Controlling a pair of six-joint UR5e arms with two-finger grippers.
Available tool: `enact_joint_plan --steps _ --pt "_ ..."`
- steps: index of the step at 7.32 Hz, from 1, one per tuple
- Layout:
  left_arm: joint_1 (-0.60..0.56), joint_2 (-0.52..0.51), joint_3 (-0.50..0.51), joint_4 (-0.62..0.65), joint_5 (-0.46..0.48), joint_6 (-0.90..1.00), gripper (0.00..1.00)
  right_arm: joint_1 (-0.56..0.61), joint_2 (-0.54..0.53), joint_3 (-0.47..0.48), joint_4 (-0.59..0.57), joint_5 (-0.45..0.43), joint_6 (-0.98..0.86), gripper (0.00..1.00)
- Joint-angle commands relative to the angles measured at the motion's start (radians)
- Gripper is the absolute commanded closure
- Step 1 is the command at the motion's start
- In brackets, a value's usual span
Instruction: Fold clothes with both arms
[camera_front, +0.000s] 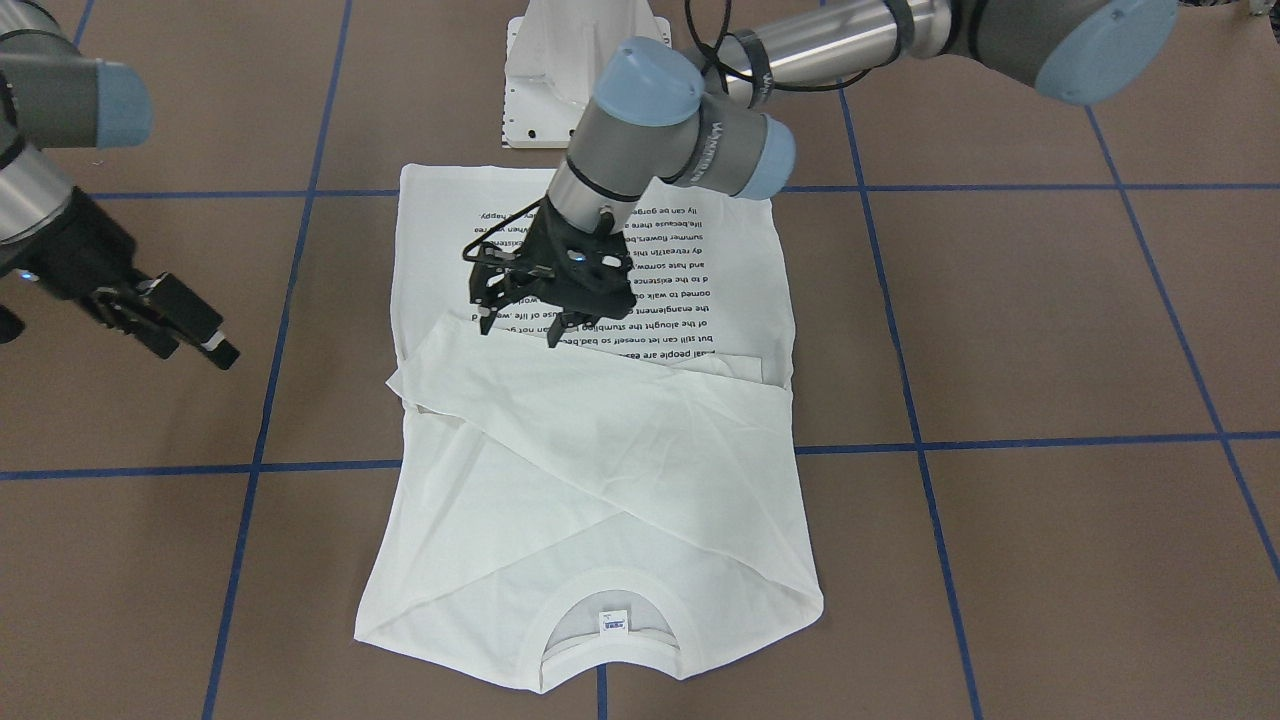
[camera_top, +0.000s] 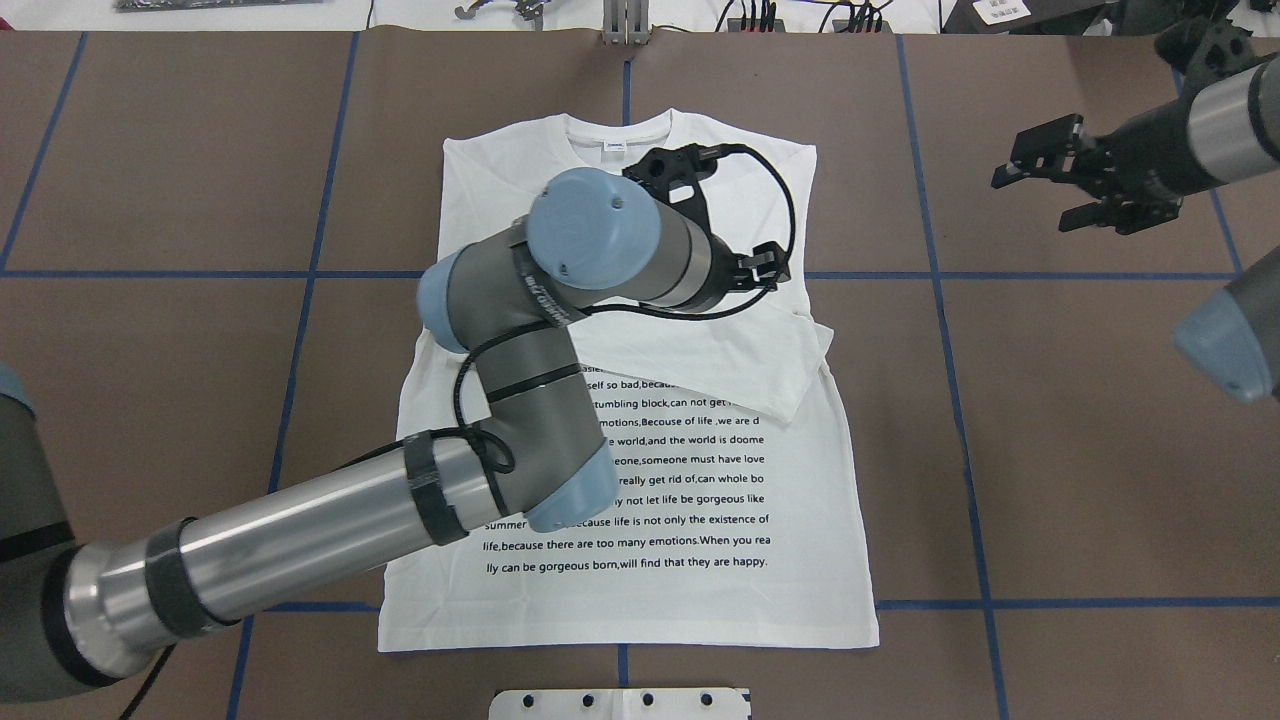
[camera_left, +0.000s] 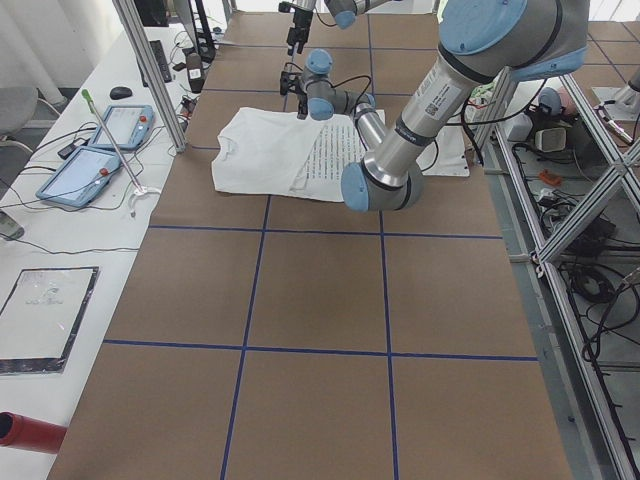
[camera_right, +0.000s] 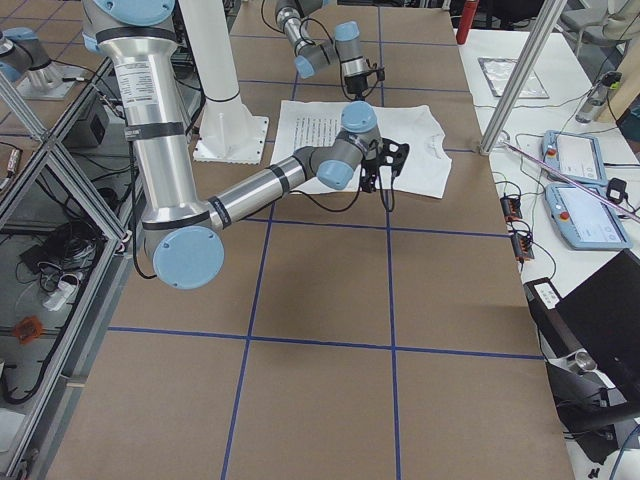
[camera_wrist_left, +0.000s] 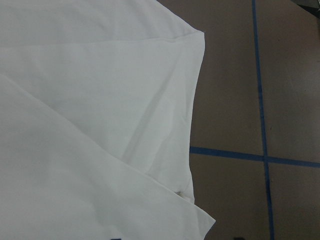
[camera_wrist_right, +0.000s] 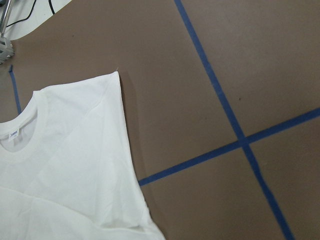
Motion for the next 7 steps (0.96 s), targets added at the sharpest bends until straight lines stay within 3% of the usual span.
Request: enact_joint_plan --steps 1,2,4,7 --pt "-0.073 0.183 -0.179 0.040 -0.055 0.151 0.25 -0.340 -0.093 0.193 -0.030 -0.296 0.270 0.01" --pt "-0.127 0.243 -0.187 0.029 -0.145 0.160 0.26 -0.514 -0.106 0.250 -0.094 -0.489 0.343 0.02" --pt "-0.159 0.335 -0.225 0.009 -0.157 0.160 0.26 -0.777 -0.087 0.267 -0.266 -0.753 0.490 0.04" --pt "-0.159 0.340 -0.232 0.009 -0.152 0.144 0.23 -0.875 -0.093 0.223 -0.331 -0.781 0.564 0.11"
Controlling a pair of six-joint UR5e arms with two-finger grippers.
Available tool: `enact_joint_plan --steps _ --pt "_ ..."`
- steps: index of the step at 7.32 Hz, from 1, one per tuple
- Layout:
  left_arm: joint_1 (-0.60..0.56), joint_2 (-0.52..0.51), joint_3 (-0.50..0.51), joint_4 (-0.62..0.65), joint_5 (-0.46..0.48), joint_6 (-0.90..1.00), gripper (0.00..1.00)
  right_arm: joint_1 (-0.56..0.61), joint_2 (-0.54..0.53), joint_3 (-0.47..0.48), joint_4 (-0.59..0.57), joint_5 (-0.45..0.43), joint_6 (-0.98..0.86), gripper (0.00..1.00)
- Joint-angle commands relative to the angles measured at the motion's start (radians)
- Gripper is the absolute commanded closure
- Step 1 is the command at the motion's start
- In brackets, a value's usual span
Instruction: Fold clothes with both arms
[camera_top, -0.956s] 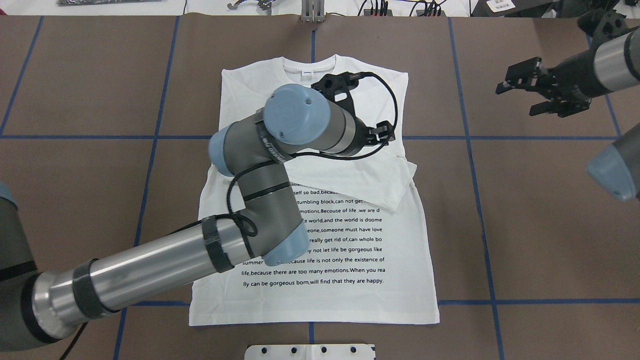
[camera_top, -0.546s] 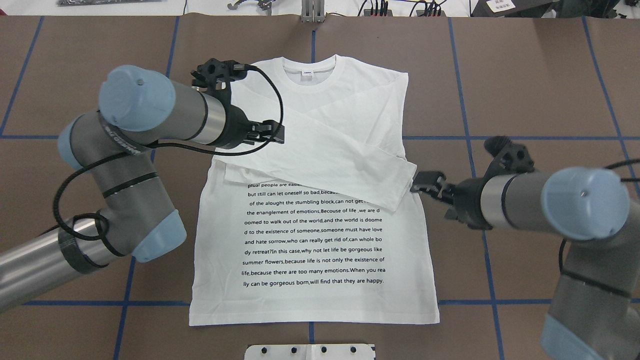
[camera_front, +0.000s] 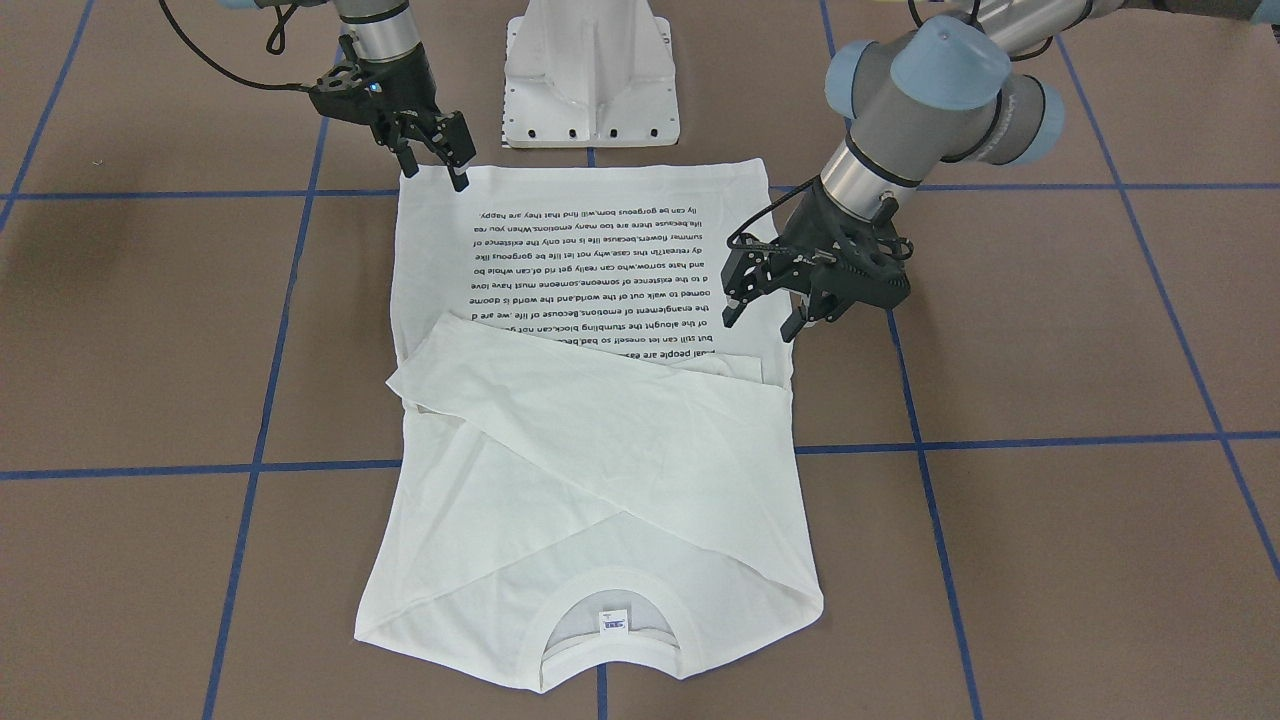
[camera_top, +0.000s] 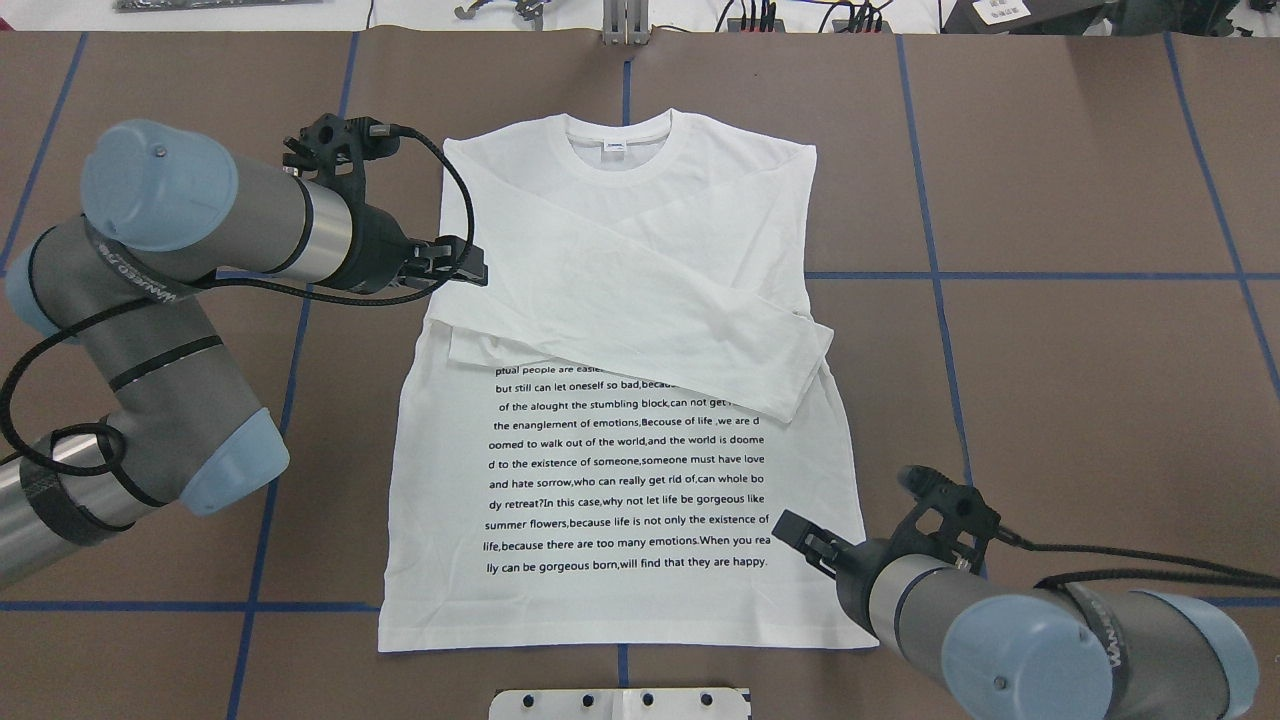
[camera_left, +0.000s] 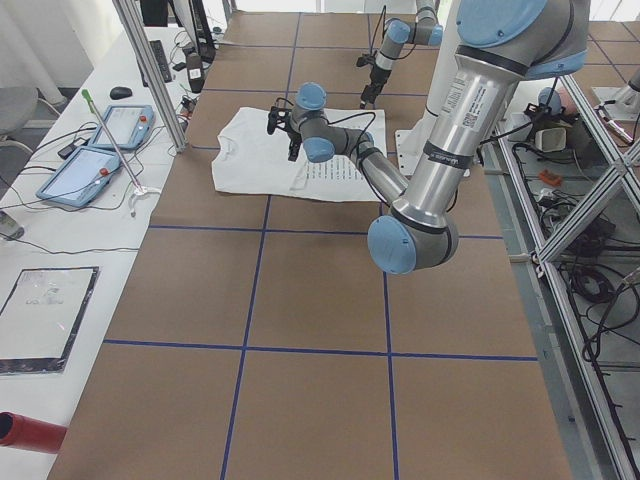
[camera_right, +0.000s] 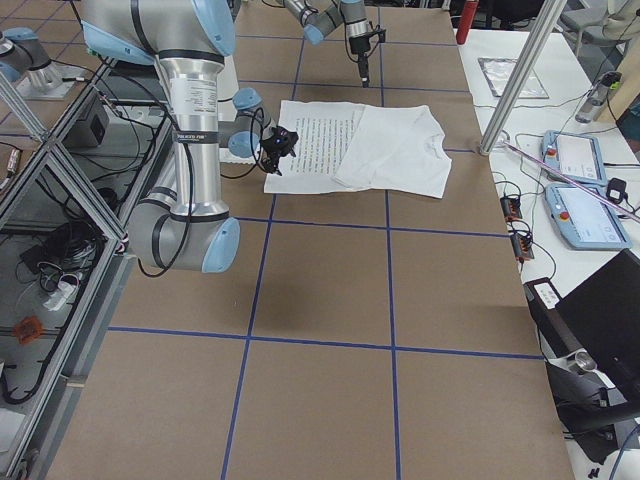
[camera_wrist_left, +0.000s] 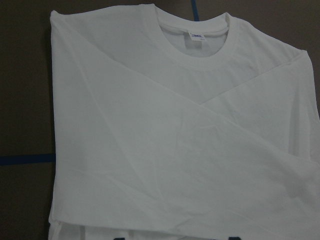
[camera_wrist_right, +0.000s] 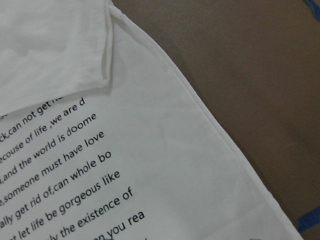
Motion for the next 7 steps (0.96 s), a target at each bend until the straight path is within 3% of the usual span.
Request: enact_joint_plan --steps 1,7 --pt "-0.002 0.019 -0.016 0.001 0.002 -0.005 0.23 -0.050 -0.010 -0.016 -0.019 -0.016 0.039 0.17" --pt "-0.002 0.027 -0.026 0.000 0.004 -0.036 0.23 -0.068 -0.073 -0.025 -0.021 -0.010 0.039 0.18"
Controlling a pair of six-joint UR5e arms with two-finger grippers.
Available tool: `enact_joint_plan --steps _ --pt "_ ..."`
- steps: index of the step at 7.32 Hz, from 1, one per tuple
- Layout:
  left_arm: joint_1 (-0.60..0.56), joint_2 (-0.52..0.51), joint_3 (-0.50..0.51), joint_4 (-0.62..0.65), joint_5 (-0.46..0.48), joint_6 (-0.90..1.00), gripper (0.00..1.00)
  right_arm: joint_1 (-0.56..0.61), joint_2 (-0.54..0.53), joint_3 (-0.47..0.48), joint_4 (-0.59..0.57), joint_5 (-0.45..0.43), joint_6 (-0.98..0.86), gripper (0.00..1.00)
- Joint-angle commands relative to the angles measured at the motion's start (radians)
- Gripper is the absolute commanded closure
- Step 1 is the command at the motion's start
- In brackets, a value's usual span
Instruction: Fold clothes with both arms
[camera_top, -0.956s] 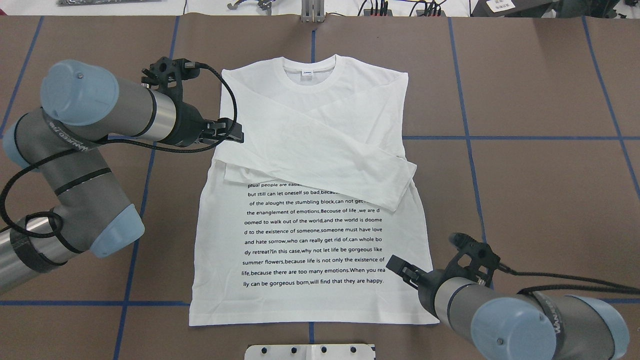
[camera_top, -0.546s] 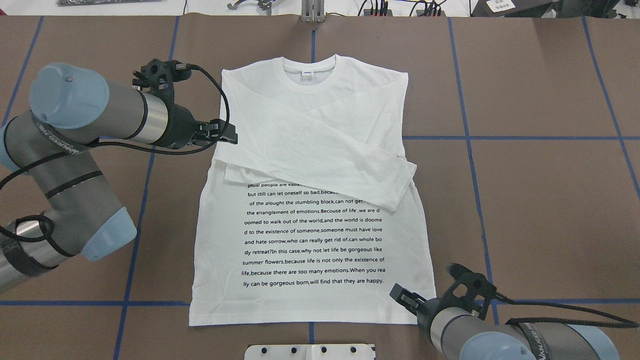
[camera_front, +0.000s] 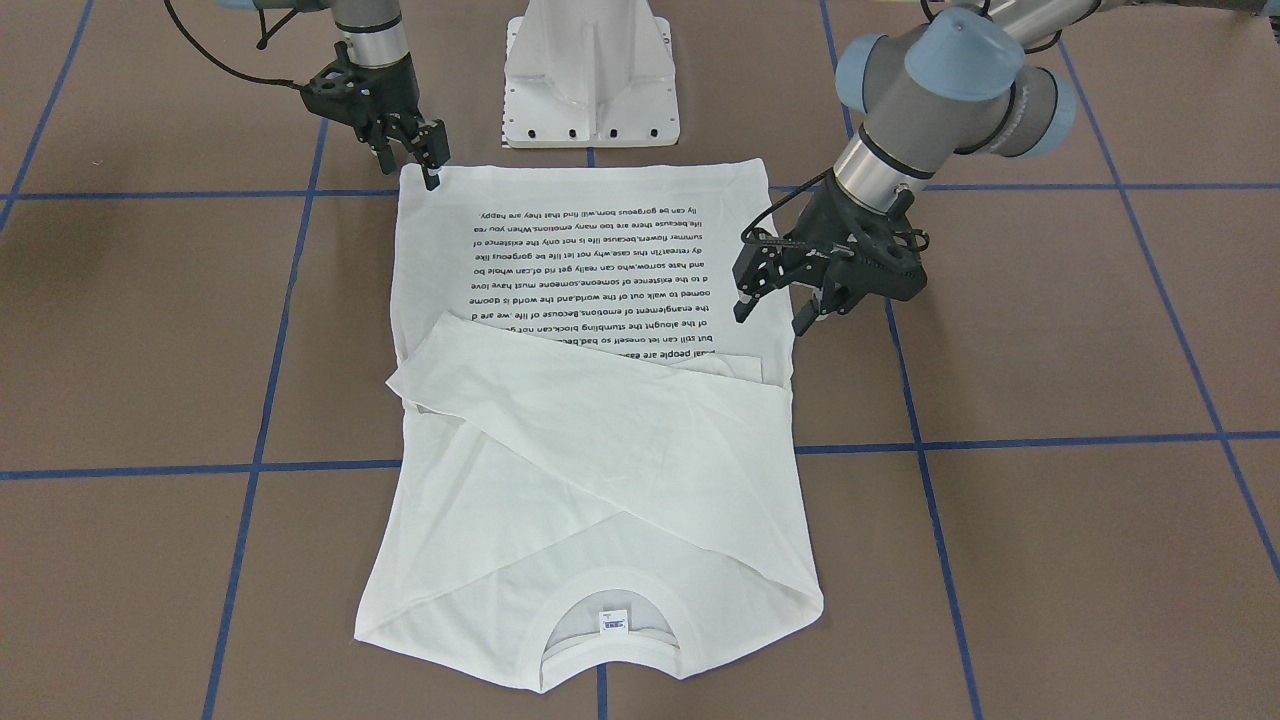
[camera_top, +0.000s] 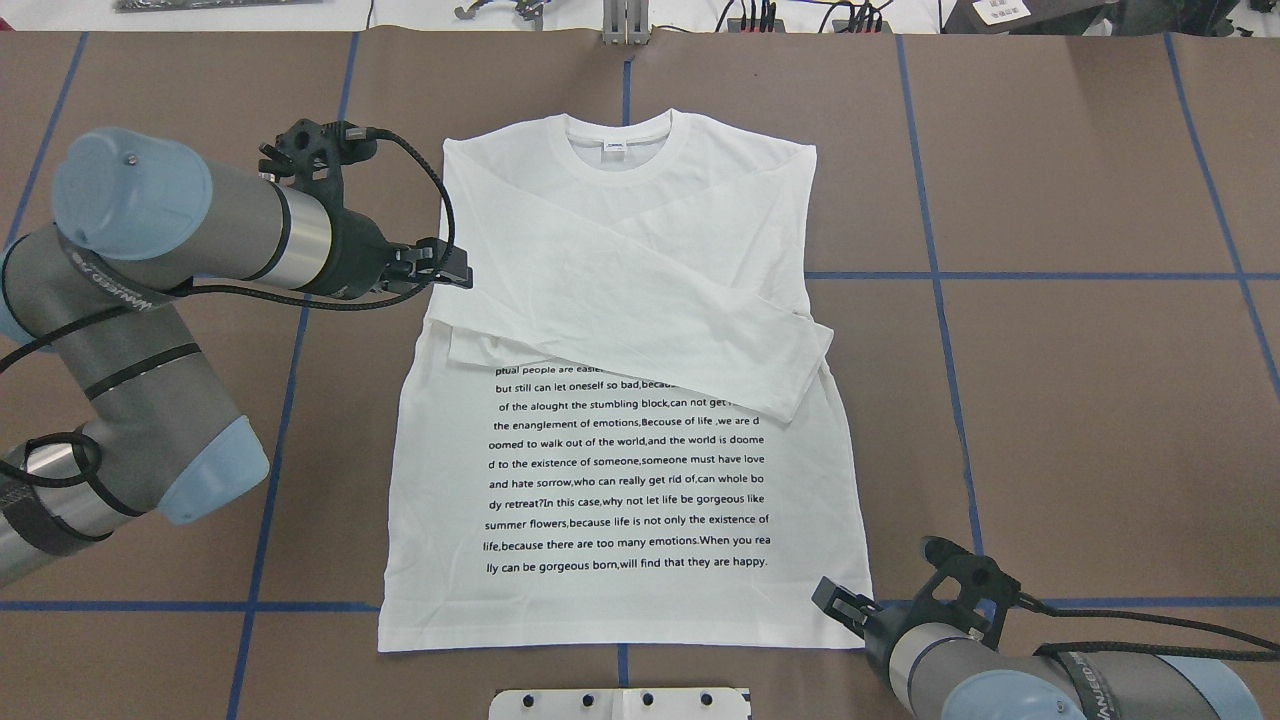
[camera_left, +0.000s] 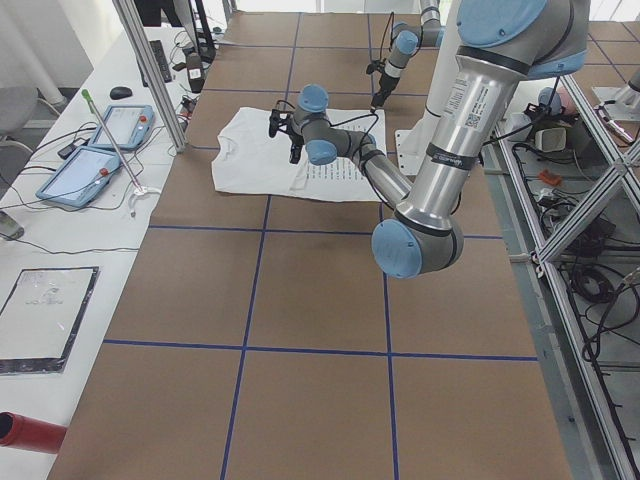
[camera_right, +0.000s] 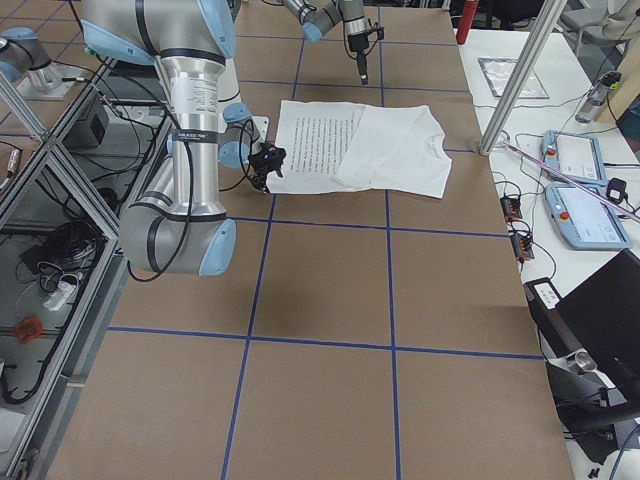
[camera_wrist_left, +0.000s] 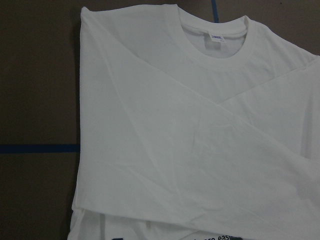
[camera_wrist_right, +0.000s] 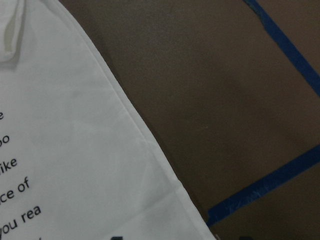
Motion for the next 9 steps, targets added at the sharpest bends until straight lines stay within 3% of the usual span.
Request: enact_joint_plan --steps 1,4,6,8,9 --pt "0.000 0.000 0.000 0.000 0.000 -0.004 0.23 -0.014 -0.002 -0.003 0.000 0.002 0.000 0.19" --pt "0.000 0.000 0.000 0.000 0.000 -0.009 0.23 -0.025 -0.002 -0.003 0.000 0.002 0.000 0.23" --pt "0.000 0.011 0.000 0.000 0.000 -0.009 0.23 -0.025 -0.002 -0.002 0.000 0.004 0.000 0.35" --pt "0.000 0.014 -0.002 0.000 0.000 -0.010 0.23 -0.029 -0.003 -0.002 0.000 0.002 0.000 0.59" --pt "0.000 0.014 -0.006 0.000 0.000 -0.010 0.23 -0.034 -0.003 -0.002 0.000 0.002 0.003 0.89"
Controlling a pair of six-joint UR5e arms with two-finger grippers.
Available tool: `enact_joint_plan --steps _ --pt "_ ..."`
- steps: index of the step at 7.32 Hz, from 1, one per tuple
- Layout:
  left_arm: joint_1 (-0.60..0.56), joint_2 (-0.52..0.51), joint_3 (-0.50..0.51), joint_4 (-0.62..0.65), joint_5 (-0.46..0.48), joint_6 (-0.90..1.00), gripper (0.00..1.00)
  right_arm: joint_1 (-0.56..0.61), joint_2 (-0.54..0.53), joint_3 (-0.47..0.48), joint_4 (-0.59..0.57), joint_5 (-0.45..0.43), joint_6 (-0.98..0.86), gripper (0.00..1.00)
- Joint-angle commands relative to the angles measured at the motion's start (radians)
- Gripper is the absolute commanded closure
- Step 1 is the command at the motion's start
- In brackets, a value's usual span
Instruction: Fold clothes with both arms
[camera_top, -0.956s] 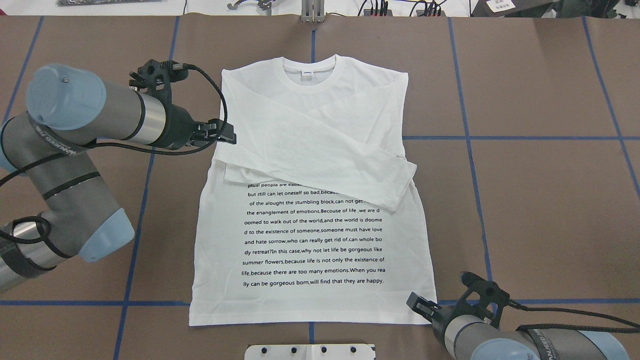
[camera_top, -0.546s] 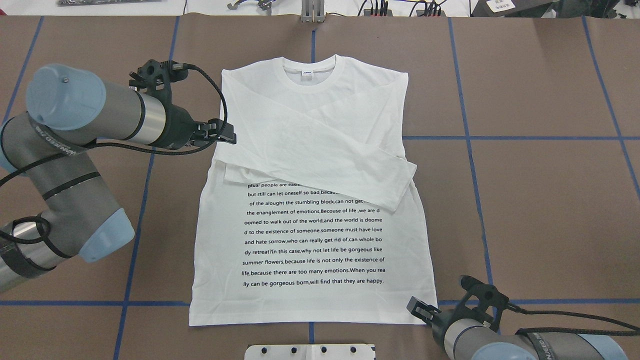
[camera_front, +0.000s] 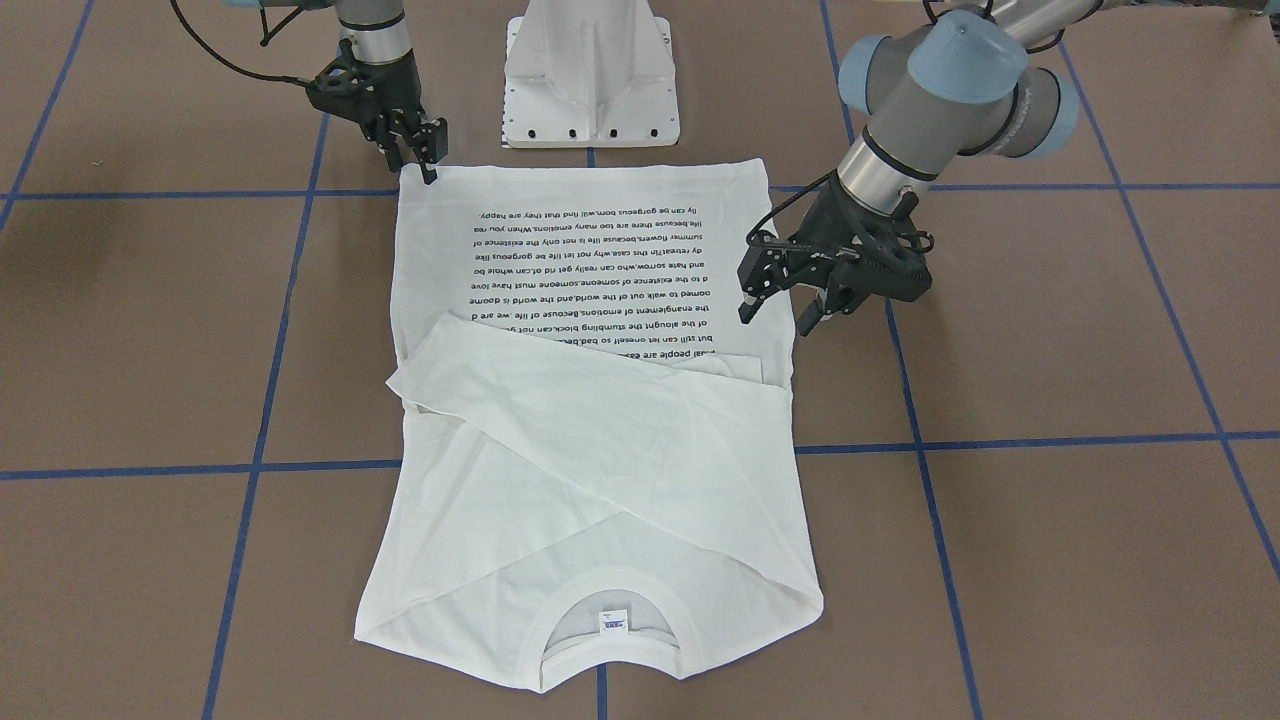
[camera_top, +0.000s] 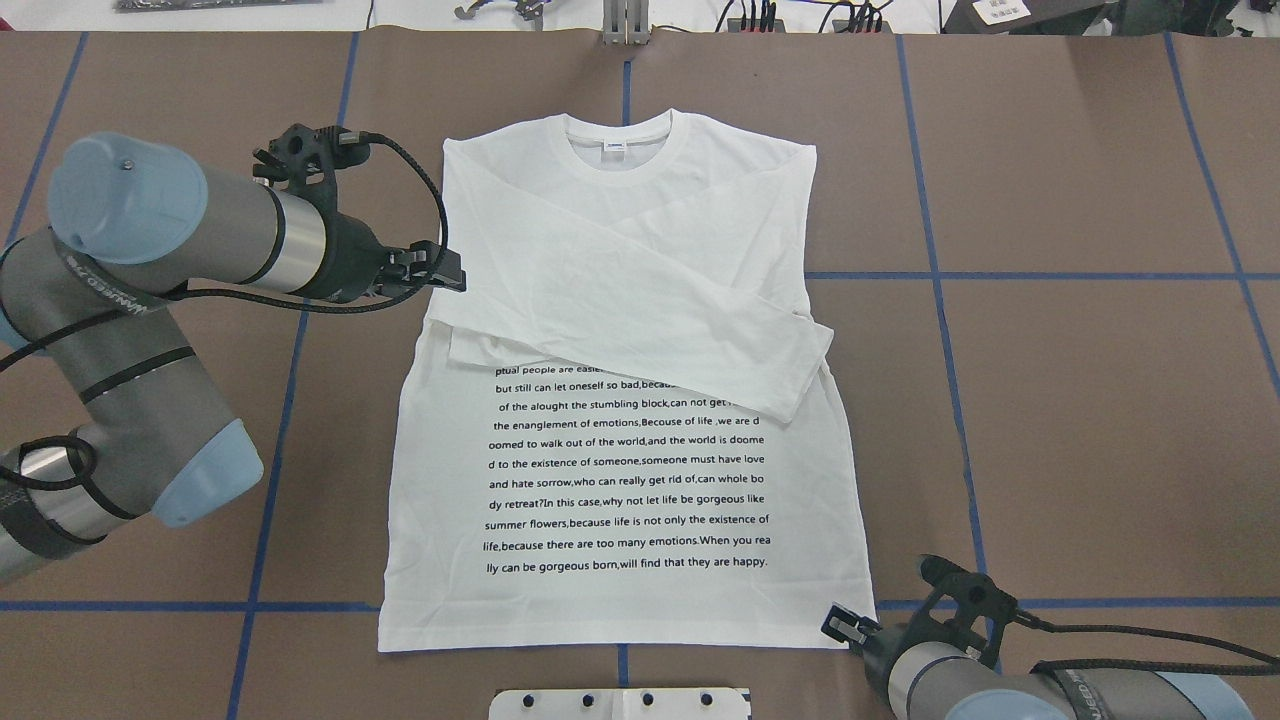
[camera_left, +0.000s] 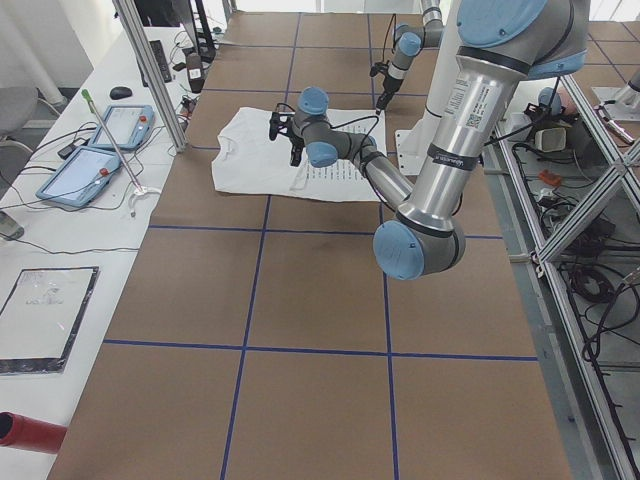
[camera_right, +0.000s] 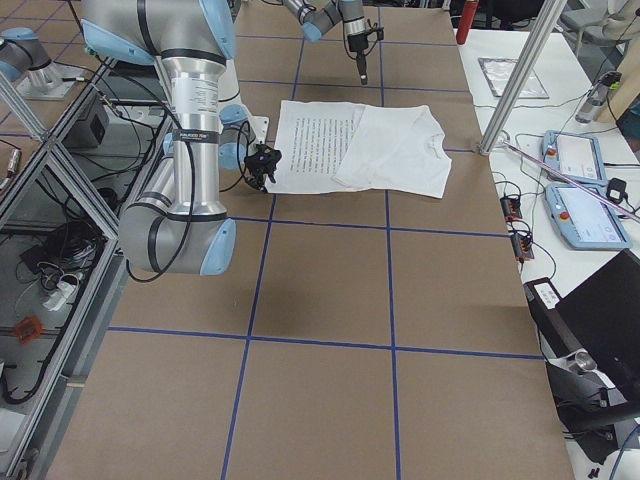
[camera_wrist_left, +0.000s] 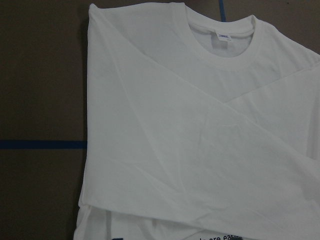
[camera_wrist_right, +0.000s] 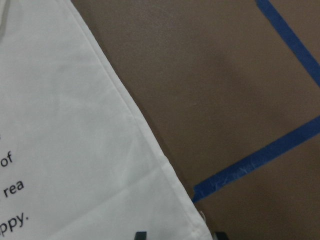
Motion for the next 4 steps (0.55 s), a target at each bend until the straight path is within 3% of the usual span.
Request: enact_joint_plan --steps 1,4 --pt "0.000 0.001 -0.005 0.000 0.002 -0.001 0.23 -0.008 0.000 0.005 -0.002 0.001 0.002 1.00" --pt "0.002 0.014 -0.028 0.003 0.003 -0.098 0.23 -0.008 -0.029 0.055 -0.003 0.001 0.001 1.00"
